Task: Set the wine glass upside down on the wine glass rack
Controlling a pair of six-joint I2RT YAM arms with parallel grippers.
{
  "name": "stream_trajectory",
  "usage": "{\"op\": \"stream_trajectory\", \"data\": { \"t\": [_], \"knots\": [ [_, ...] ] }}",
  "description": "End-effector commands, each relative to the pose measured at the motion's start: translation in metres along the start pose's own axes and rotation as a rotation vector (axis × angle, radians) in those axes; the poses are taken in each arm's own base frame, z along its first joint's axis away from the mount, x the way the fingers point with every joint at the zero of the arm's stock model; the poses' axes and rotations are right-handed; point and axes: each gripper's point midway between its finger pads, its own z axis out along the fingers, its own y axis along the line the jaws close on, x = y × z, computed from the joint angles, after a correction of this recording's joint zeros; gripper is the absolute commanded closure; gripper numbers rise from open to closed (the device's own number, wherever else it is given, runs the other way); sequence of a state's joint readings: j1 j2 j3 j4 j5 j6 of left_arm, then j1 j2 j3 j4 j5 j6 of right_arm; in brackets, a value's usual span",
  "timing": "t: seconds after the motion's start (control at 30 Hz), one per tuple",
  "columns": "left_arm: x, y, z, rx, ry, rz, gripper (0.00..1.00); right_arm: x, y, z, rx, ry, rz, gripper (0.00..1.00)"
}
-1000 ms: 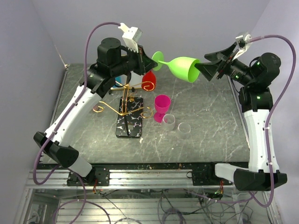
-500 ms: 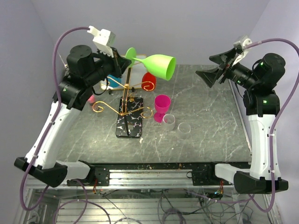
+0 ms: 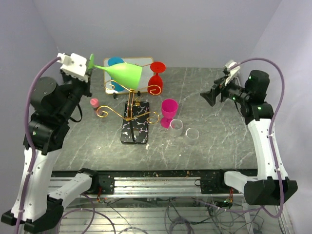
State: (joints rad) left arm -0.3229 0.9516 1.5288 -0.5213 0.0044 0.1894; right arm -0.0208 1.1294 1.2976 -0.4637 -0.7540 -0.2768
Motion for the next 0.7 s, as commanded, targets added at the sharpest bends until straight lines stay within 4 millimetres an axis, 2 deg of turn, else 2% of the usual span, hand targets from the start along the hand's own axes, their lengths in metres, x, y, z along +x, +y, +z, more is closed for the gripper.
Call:
{"op": "stream_trajectory", "data": {
  "t": [0.0,0.1,0.2,0.47,0.67],
  "knots": [
    [0.007,0.055,-0.023,-0.237,0.053,0.191,0.93,0.027,-0.019,0.007,0.063,0.019,-0.059,0.07],
    [0.004,0.086,-0.039,-0.382,0.071,0.238,0.93,0.047,-0.022,0.013,0.051,0.028,-0.022,0.07],
    [0.008,0.106,-0.053,-0.475,0.119,0.291,0.93,0.057,-0.020,0.012,0.048,0.051,0.004,0.07],
    [0.047,0.132,-0.066,-0.561,0.321,0.489,0.93,0.063,-0.018,0.002,0.049,0.010,0.067,0.06],
    [0.083,0.140,-0.061,-0.525,0.494,0.688,0.93,0.064,-0.016,0.003,0.034,0.008,0.086,0.06]
  ]
}}
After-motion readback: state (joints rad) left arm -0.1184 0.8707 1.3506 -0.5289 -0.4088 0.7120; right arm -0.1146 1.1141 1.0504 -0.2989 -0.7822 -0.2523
